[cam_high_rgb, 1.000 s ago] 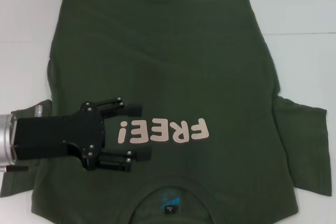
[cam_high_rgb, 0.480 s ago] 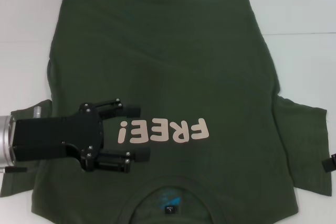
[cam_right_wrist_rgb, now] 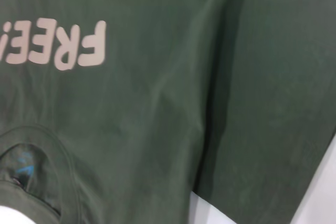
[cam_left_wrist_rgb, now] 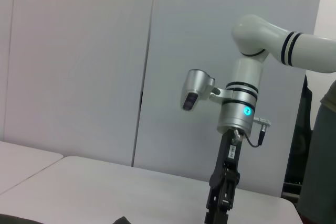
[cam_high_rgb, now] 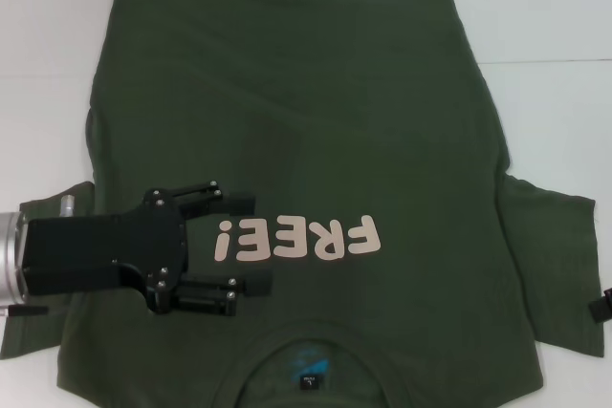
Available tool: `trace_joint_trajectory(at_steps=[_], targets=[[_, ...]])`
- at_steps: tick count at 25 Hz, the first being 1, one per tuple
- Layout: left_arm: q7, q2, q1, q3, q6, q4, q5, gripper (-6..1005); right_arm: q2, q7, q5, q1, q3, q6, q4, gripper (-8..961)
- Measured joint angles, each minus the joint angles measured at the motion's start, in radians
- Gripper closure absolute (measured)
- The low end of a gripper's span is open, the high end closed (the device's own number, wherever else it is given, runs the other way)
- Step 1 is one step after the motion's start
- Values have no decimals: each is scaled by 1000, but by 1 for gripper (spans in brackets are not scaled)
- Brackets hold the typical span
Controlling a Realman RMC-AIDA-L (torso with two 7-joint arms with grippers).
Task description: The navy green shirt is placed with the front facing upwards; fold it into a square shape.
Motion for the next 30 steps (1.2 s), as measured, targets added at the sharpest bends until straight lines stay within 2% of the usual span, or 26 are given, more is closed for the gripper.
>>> trace_joint_trajectory(at_steps=[10,22,30], targets=[[2,-2,0,-1,-2,0,0,65,-25,1,-18,5,-4,77,104,206],[3,-2,0,0,-14,0,0,66,-11,1,-48,22,-31,135,153,209],[3,-2,1,0,-14,0,0,66,-9,10,-48,36,-31,152,197,211]])
